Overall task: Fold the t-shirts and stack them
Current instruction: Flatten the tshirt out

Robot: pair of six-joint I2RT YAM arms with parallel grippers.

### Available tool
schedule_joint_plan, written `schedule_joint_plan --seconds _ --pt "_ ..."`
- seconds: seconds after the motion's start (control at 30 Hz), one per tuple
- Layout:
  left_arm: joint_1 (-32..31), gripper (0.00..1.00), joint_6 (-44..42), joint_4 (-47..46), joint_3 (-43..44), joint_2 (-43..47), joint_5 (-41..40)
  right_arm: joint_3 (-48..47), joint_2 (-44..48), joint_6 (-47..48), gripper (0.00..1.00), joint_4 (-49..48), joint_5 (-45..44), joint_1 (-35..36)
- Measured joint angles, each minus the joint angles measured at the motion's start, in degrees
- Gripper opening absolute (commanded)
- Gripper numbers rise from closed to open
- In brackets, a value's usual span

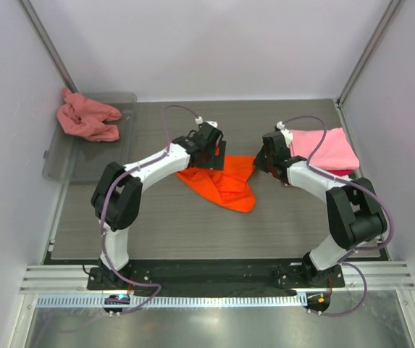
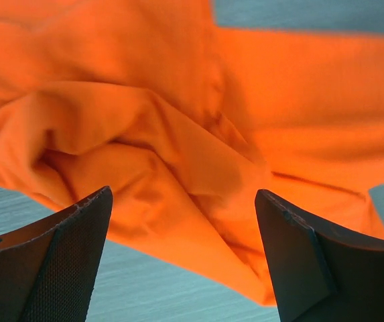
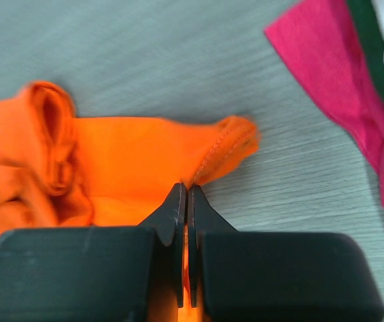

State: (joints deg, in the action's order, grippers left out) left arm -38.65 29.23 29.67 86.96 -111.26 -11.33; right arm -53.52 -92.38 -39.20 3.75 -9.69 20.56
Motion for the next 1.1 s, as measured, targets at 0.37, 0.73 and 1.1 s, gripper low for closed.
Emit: schedule_joint_plan --seconds 0.37,0.73,1.1 --pt "-6.49 0.59 -5.7 5.57 12.15 -8.72 -5.86 3.39 3.8 -1.49 0.01 -4.0 1.95 -0.15" --pt "-2.47 0.0 -2.62 8.39 10.36 -12.66 -4.42 3.54 5.64 -1.7 0.01 -4.28 2.16 -2.05" --pt "16.96 0.0 10.32 -3.93 -15.13 26.77 4.5 -8.52 6.08 -1.25 0.01 1.99 1.88 -3.91"
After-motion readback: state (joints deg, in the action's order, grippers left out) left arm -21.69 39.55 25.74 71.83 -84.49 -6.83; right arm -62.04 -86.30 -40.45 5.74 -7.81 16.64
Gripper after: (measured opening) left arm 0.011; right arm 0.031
